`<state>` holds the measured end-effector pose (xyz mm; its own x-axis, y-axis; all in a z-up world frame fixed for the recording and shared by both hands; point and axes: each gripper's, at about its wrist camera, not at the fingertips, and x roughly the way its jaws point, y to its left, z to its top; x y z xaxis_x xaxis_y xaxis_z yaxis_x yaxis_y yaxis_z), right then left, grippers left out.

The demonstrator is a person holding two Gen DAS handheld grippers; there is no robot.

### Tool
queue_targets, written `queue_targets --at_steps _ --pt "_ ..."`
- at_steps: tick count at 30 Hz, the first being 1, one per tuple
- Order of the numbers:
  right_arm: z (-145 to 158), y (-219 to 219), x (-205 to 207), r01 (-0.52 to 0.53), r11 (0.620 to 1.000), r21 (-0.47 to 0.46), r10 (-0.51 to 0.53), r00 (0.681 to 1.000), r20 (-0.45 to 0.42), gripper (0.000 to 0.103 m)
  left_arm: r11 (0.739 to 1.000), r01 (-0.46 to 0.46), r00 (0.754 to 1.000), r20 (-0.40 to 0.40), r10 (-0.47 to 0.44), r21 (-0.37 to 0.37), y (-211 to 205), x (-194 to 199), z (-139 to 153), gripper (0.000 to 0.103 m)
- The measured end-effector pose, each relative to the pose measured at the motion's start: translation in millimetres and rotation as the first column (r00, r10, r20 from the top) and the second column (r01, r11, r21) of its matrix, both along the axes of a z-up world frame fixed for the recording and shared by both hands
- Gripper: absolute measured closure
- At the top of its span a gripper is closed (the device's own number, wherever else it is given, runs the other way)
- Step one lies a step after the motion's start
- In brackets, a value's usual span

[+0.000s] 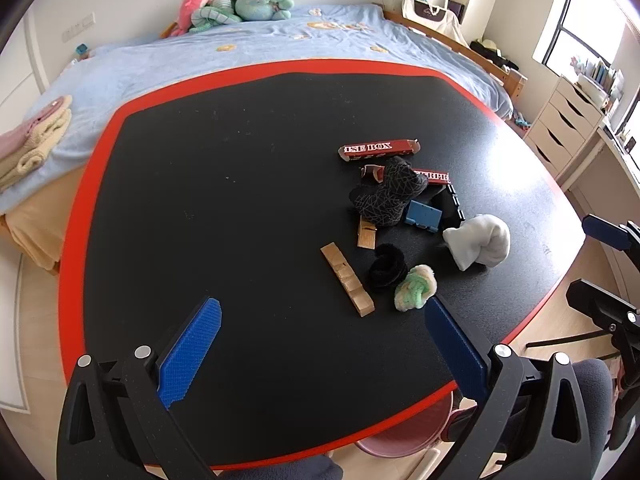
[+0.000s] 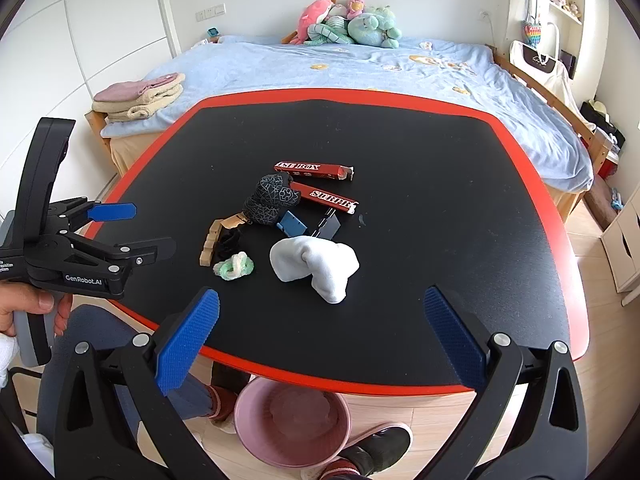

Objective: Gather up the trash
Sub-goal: 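Move the left tool toward the wooden clothespin while the right tool approaches the white sock, then close the left tool on the clothespin while the right tool grasps the white sock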

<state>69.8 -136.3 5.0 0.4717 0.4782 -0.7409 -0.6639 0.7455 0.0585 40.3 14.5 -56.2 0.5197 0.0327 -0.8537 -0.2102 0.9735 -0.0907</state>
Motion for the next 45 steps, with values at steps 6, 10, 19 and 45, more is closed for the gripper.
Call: queue_targets --at_steps 6,10,19,45 --pt "-6 4 7 -0.003 1.000 -0.006 0.002 1.000 -0.021 0.003 1.000 -0.022 0.999 -0.048 0.023 0.016 3 10 -16 0.006" --pt "-14 7 12 -0.006 1.000 -0.026 0.004 0.998 -0.064 0.003 0.999 -0.034 0.997 -0.070 0.035 0.011 5 21 -23 0.006" --pt "-23 9 22 -0.008 1.000 -0.029 0.005 0.997 -0.073 0.003 0.998 -0.056 0.994 -0.092 0.058 0.023 7 32 -35 0.006" --pt "-51 34 52 -0.116 0.986 -0.118 0.110 0.993 -0.053 0.019 0.999 -0.020 0.997 -0.074 0.023 0.047 14 47 -30 0.085"
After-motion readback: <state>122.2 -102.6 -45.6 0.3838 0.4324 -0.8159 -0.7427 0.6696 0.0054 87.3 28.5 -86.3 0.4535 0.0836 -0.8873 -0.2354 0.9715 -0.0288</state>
